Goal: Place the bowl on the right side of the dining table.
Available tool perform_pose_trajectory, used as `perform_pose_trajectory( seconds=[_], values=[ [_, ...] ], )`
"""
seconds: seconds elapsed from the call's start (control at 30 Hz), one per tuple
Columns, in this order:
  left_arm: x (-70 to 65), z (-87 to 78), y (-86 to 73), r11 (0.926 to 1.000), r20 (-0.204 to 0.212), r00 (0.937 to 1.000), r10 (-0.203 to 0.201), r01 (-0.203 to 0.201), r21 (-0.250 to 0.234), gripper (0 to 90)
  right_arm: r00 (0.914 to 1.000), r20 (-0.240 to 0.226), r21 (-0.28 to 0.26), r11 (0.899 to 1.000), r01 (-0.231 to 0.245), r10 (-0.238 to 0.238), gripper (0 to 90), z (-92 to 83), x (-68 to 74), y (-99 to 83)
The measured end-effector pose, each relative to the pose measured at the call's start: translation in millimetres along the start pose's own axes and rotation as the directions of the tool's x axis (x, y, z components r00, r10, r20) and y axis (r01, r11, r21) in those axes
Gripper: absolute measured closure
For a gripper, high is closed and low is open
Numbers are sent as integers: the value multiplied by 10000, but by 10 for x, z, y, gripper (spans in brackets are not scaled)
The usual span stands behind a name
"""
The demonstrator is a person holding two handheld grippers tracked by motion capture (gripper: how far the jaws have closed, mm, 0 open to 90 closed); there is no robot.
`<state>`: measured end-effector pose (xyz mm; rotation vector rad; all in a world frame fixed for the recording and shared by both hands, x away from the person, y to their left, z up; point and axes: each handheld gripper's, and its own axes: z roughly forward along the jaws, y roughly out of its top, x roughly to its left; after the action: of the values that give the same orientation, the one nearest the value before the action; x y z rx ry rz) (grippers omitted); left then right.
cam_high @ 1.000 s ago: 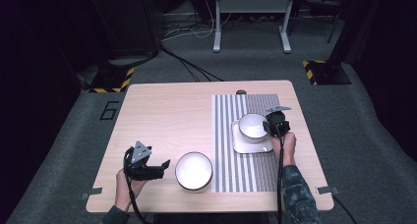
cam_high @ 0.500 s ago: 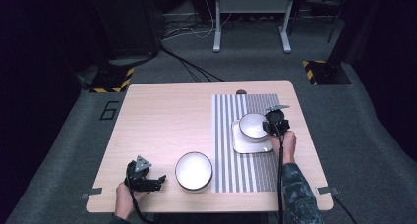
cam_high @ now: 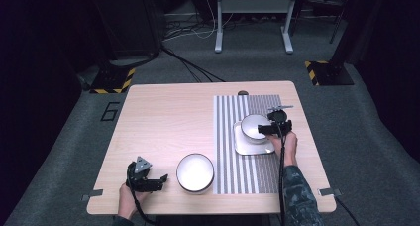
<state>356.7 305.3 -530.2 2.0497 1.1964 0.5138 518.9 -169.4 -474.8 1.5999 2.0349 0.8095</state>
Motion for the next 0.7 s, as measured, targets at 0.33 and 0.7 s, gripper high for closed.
perform_pose_trajectory(
  seconds=[0.33,0.7],
  values=[
    [10,7,8,9999,64,9999,104,-104,8,118,9999,-102,-59,10000,73,-74,0,-134,1,5],
    [5,7,7,10000,18,10000,32,-32,-13,120,9987,-310,-524,9979,387,-404,0,-430,85,8]
  ],
)
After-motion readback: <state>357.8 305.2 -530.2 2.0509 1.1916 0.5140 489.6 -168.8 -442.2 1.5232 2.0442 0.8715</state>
